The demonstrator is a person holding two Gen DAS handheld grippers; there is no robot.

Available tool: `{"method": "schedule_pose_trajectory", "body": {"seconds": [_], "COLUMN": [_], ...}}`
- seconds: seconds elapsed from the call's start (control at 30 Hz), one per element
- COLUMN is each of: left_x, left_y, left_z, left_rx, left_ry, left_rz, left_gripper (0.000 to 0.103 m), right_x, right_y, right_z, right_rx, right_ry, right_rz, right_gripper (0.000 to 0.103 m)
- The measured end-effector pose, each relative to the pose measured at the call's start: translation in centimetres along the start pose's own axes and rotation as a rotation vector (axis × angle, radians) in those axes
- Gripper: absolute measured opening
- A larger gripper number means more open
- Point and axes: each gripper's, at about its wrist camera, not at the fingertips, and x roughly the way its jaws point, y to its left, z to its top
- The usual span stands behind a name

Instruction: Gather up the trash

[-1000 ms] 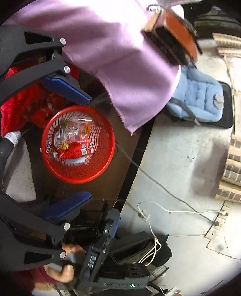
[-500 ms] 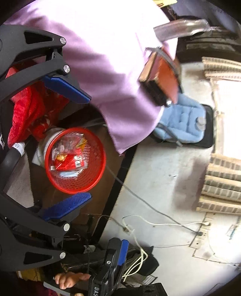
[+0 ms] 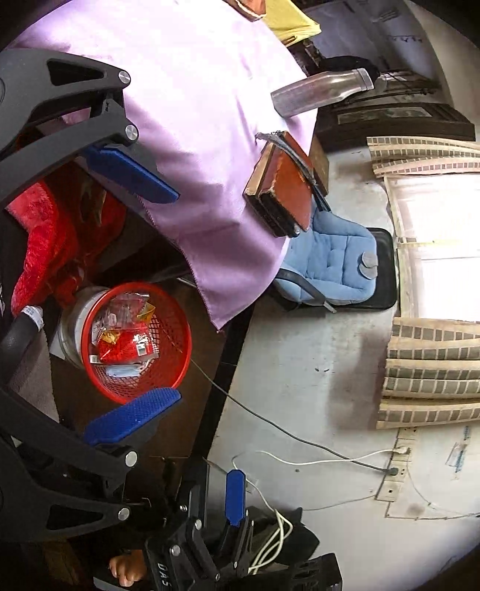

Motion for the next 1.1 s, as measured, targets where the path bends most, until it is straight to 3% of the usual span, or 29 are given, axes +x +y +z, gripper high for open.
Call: {"method": "schedule_pose_trajectory", "body": {"seconds": [0.4,0.57,1.1], "left_x": [6.5,8.6,7.5], "left_y": [-0.2,-0.2,-0.6], "left_z": [-2.8,-4.0,-3.6], "left_rx": [-0.027,-0.035,-0.015], "left_ry": [0.200,0.265,0.221], "left_rz": [-0.025,-0.038,-0.026], "left_gripper": [0.096,0.096,0.096], "right_x": [6.1,7.5,7.1], "right_y": [-1.8,-2.2,-1.5], "right_z": [-2.4,-3.1,-2.6], "right_rx": [-0.012,-0.034,-0.077], "right_ry": [0.201,0.232,0.229], "right_rz": [-0.054,-0.087,-0.085], "right_gripper": [0.083,0.084,0.088]}}
